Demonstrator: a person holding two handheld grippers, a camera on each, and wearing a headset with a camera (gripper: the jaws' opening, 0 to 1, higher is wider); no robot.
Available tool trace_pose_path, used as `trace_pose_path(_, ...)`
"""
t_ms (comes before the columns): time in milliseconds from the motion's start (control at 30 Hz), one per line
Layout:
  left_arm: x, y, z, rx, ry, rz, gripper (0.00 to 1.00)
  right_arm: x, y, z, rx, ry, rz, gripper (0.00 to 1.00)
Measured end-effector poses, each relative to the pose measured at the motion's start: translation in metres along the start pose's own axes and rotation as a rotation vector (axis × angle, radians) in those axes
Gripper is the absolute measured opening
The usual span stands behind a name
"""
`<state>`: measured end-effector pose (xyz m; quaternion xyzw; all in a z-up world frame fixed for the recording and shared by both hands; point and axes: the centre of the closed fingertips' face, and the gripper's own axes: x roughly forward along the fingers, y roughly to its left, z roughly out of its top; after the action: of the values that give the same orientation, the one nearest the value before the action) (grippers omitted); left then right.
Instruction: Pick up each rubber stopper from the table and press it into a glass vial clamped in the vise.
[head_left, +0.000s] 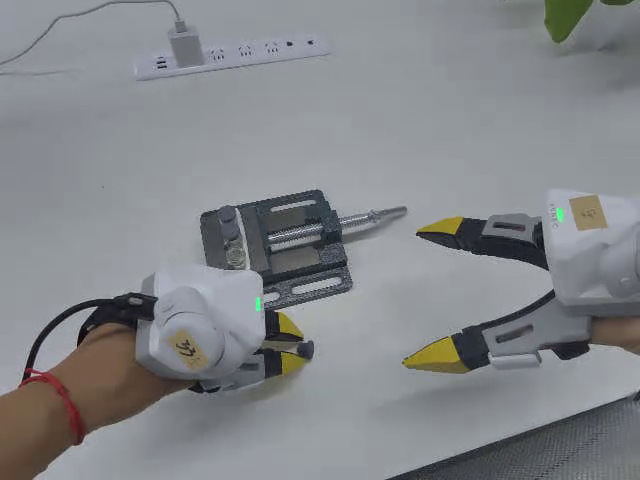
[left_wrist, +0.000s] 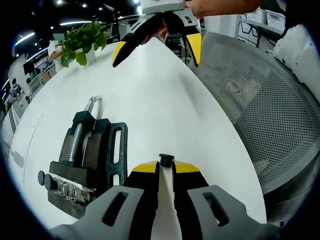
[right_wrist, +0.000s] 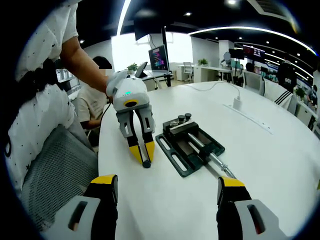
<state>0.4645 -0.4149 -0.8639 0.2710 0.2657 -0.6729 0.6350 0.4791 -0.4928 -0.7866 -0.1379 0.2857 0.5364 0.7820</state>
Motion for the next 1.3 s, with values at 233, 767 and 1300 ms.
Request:
trace_pose_path(233,0.001,0.0,-0.001,0.0,0.0,0.001,0.06,0.001,-0.001,-0.002,0.003,0.003,0.001,0.8)
trace_pose_path(767,-0.004,0.004,0.005,-0.04,-0.045,0.048,0.05,0.006,0.006,0.003,0.004,0.0,0.011,0.78)
trace_pose_path(1300,-0.052,0.013,0.042,-0.201,-0.227,0.157,0.05,0.017,0.017,0.04,-0.038,-0.024,0.074,0.74)
